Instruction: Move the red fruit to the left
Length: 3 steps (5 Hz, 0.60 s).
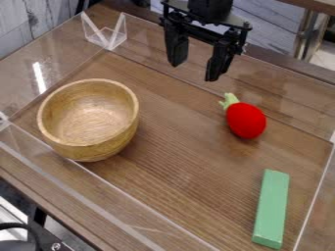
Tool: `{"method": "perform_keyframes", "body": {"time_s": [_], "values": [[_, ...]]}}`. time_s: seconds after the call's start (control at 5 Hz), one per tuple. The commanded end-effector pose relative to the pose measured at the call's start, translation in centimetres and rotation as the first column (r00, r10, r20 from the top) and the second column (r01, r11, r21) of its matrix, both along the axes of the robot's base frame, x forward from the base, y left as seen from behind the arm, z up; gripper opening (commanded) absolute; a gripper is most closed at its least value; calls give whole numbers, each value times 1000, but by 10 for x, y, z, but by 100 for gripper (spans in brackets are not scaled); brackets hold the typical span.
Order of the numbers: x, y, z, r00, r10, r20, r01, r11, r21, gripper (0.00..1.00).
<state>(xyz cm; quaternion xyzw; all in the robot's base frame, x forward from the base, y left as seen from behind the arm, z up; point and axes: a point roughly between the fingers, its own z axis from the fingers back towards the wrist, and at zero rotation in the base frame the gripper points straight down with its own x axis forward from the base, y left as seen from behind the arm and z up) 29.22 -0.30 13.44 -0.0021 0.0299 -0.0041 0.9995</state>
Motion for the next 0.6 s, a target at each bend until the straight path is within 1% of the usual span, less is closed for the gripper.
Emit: {"method": "perform_keyframes", "body": {"time_s": [0.0, 0.2, 0.4], "values": [[-2, -5, -11, 998, 63, -21, -63, 998, -4, 100], [4, -25, -25, 980, 199, -2, -199, 980, -26, 100], [10, -44, -36, 961, 276, 22, -275, 960, -53, 100]]}}
